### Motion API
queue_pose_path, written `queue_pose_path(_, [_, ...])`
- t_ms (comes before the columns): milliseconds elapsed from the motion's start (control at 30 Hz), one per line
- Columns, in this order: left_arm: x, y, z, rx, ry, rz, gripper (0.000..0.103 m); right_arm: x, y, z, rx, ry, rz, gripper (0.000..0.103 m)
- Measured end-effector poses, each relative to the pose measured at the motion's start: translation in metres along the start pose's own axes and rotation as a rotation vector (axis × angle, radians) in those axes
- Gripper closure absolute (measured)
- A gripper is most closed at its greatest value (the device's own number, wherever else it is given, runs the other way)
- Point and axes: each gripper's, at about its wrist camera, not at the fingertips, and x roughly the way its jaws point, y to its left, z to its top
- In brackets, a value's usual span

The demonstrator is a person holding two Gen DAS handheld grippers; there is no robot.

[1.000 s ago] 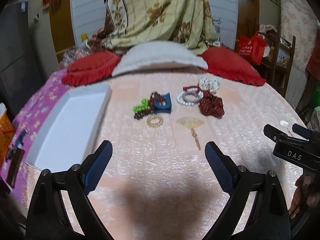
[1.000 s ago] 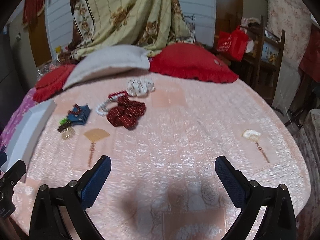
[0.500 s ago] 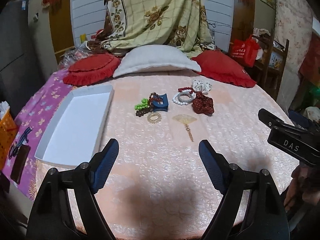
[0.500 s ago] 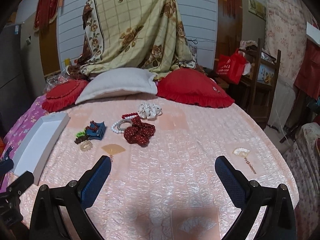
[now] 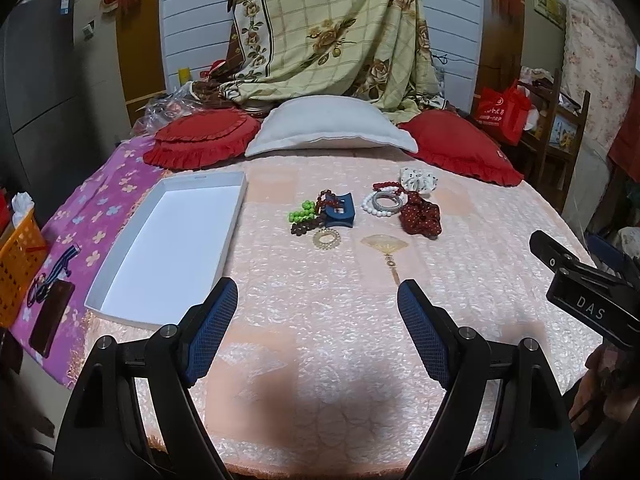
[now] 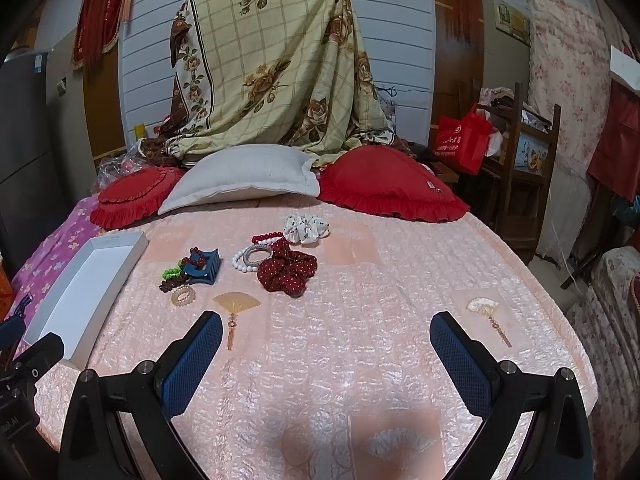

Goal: Organize jewelry

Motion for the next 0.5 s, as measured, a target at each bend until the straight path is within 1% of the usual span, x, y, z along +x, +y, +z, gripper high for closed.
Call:
queue_pose_path(133, [0.0004, 0.0016, -0.0007, -0.002, 0.002, 0.002, 0.020, 0.0010, 0.0013, -0.0019, -0.005, 0.002, -0.002, 0.000])
queue_pose_path(333, [0.0040, 0.0015, -0.0034, 0.012, 0.005, 0.032, 0.020, 0.0036, 0.0027, -0.0039, -0.003, 0.006, -0.004, 0.000])
queue_pose_path(500, [0.0078, 0.0033, -0.0047, 0.009, 0.013, 0.037, 0.020, 0.0058, 0.0009, -0.0066, 0.000, 0.004, -0.008, 0.000])
